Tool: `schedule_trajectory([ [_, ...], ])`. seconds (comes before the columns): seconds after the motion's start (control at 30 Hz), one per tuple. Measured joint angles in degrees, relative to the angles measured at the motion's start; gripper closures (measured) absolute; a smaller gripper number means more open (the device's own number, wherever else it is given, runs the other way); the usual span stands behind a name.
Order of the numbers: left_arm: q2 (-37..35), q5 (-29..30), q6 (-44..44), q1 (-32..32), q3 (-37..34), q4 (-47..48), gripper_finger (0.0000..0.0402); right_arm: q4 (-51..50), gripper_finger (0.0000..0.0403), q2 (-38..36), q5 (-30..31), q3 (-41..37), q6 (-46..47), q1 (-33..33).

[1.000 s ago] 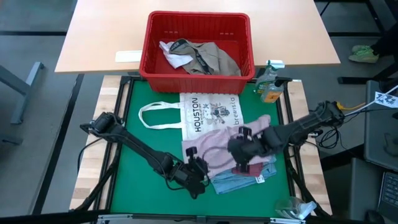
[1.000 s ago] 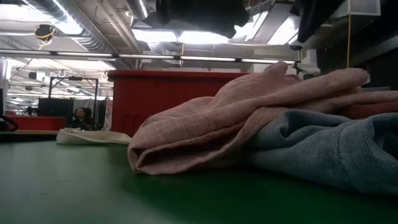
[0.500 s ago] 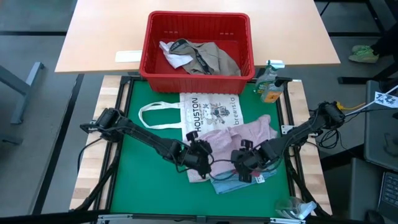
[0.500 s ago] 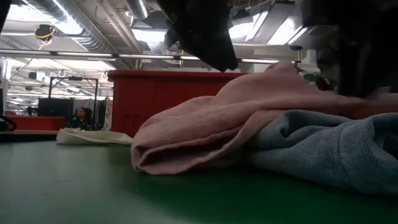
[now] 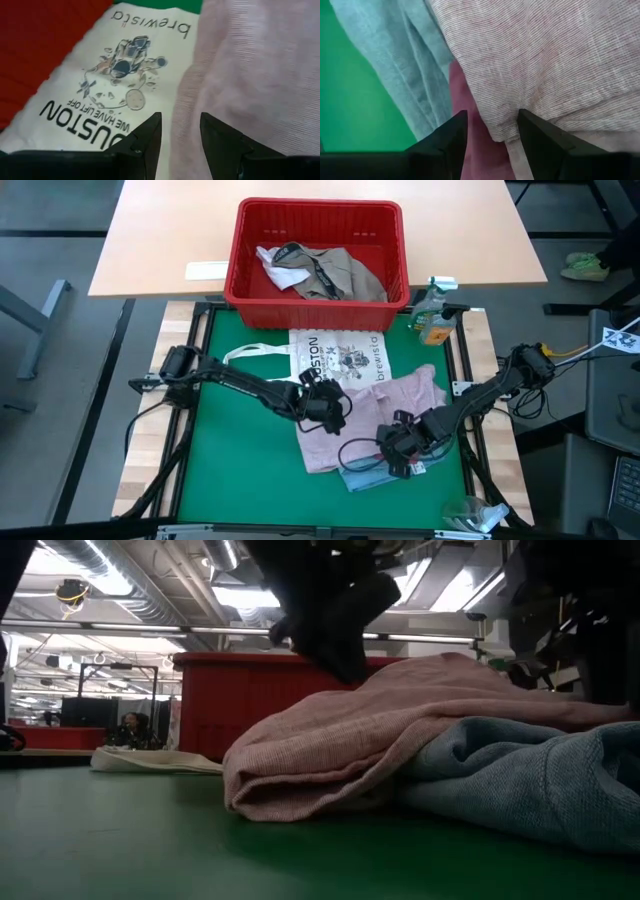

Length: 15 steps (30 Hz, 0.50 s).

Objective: Fold Laundry from Bin
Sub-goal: Fold the pink shirt from the red laundry basket

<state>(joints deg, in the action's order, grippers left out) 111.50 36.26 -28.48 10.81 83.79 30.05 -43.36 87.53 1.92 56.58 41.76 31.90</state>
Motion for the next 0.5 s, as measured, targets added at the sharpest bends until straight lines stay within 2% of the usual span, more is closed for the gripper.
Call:
schedule_trajectory([
  [0.1, 0.0, -1.7, -2.6, -0.9, -0.5, 1.0, 0.0272, -1.0, 0.0228, 0.0, 0.0, 1.0, 0.0, 0.0],
  [0.27, -3.3, -8.5, -6.8, -0.9, -0.5, 5.8, 0.0272, -6.1, 0.0228, 0.0, 0.3, 6.4, -0.4, 0.0],
  [0.5, -9.1, -18.5, -20.5, 2.8, -0.5, 18.1, 0.0272, -9.1, 0.0228, 0.0, 4.1, 12.3, -1.7, 1.7],
])
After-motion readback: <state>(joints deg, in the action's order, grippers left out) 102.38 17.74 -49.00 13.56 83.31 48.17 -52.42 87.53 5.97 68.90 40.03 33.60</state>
